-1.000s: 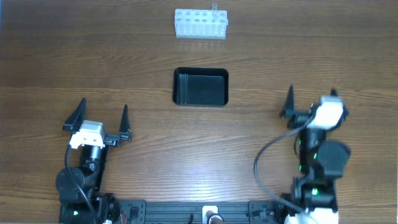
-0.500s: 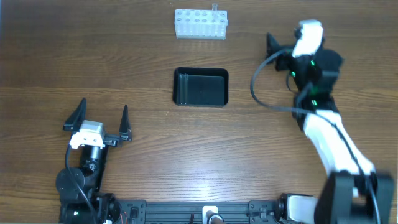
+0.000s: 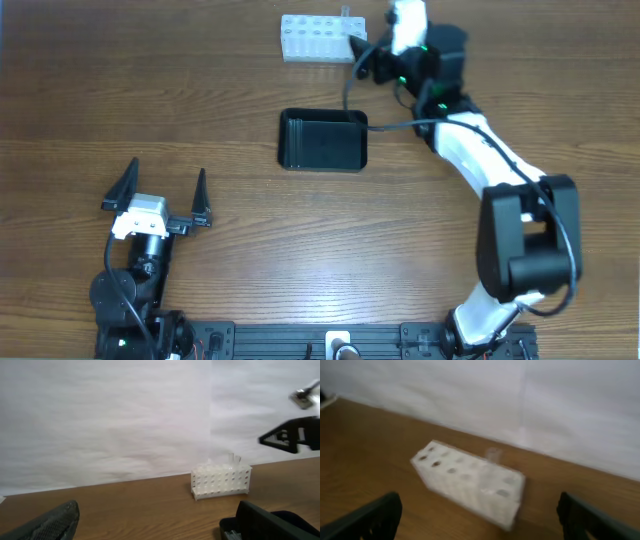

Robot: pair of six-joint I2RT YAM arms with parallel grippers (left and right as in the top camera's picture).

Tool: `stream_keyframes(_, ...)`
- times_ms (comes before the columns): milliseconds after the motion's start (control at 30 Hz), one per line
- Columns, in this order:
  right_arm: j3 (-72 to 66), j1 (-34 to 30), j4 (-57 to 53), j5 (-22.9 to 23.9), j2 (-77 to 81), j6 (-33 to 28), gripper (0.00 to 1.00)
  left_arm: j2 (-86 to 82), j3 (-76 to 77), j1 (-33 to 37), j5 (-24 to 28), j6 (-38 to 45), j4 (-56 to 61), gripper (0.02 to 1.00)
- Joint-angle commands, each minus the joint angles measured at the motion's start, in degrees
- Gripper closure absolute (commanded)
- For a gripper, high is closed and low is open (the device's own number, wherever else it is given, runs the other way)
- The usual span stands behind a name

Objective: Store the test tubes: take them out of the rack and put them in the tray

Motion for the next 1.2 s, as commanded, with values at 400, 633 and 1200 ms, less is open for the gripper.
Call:
stream_keyframes(400, 28.0, 6.4, -22.7, 15.4, 15.9, 6.4, 0.007, -0.5, -0.3, 0.4, 0.7, 0.6, 0.2, 0.018)
stream_keyframes(633, 28.3, 6.5, -23.2, 20.6, 16.7, 9.4, 0.016, -0.5, -0.3, 0.4, 0.7, 0.6, 0.2, 0.018)
stream_keyframes(1200, 28.3, 7.6, -22.8, 25.3, 19.6, 9.3, 0.045, -0.5, -0.3, 0.4, 0.7, 0.6, 0.2, 0.018)
